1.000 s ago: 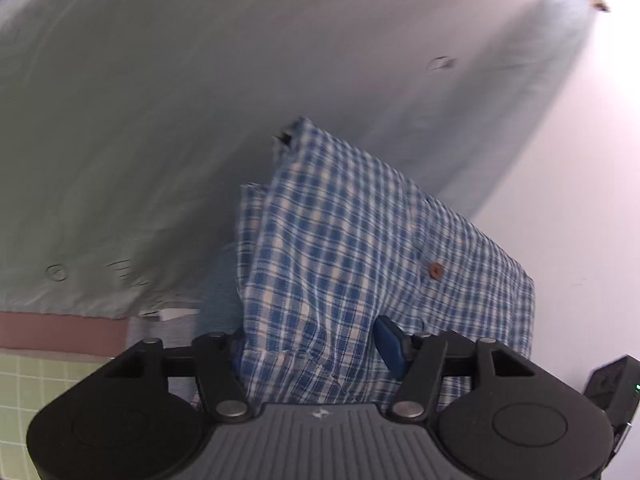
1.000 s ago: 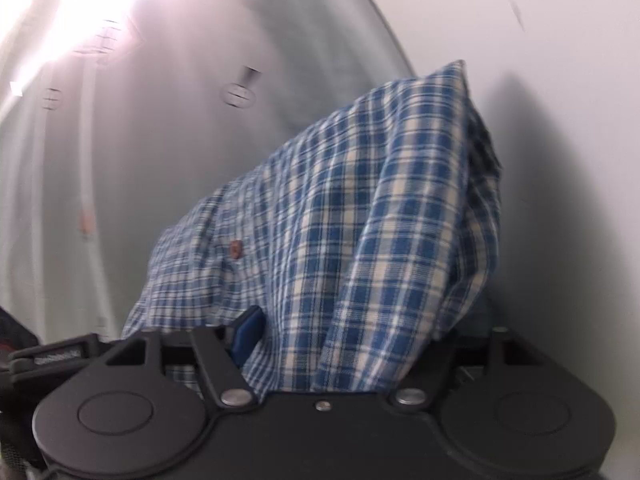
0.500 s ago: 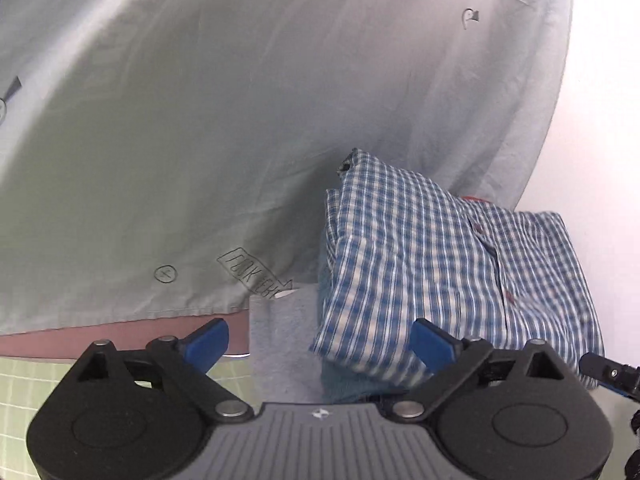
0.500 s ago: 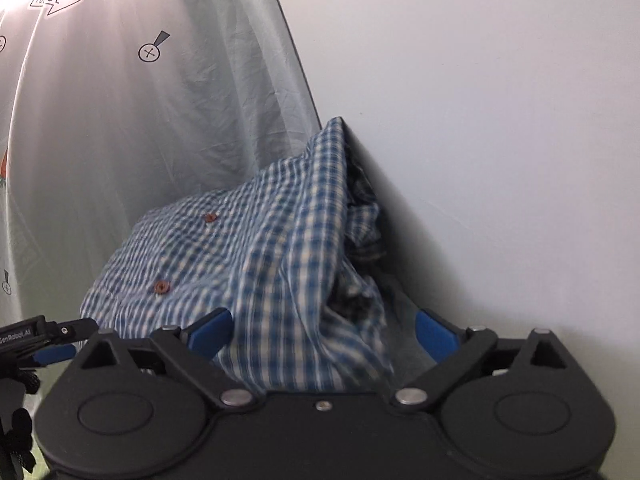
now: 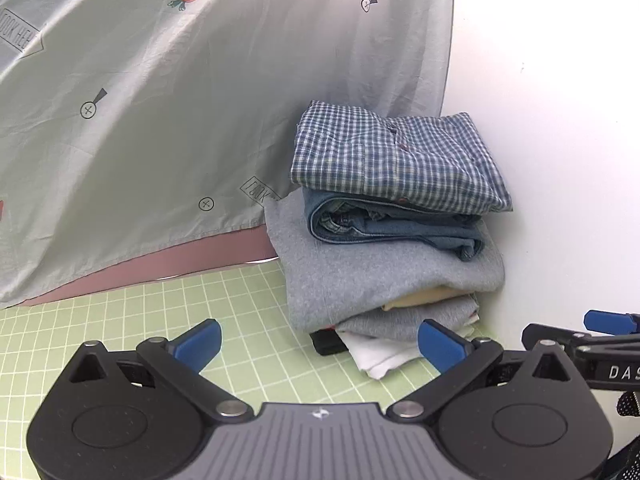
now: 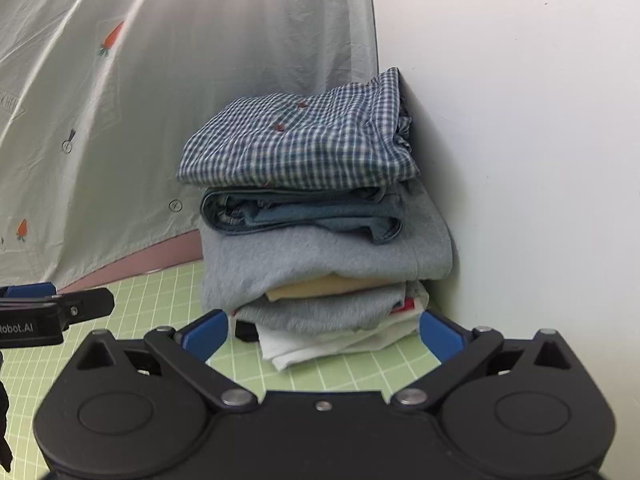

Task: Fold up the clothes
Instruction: 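Lower the folded shirt onto the clothes stack and open both grippers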

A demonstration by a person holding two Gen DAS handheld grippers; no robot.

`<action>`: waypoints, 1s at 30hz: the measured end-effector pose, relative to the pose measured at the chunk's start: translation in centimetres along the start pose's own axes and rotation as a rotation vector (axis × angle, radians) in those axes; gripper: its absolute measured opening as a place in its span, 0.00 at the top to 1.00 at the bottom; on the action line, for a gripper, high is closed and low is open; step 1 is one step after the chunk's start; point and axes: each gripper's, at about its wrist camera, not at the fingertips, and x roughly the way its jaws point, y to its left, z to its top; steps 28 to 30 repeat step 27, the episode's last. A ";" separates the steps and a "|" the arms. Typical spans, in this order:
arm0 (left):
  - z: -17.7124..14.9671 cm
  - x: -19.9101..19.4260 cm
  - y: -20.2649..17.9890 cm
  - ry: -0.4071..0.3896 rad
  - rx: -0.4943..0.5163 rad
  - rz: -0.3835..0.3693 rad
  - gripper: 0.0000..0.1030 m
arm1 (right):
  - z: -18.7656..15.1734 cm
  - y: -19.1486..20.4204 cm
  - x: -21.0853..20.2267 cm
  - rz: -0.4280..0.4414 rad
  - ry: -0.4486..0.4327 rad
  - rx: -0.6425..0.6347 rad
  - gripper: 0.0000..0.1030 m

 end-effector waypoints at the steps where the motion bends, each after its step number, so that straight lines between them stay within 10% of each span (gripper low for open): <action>1: -0.7 -0.8 0.0 0.006 -0.008 -0.003 0.00 | -0.8 0.6 -0.8 -0.012 0.003 -0.021 0.00; 30: -5.8 -9.1 -0.2 0.022 -0.013 -0.021 0.00 | -6.7 3.3 -9.6 -0.099 0.019 -0.067 0.00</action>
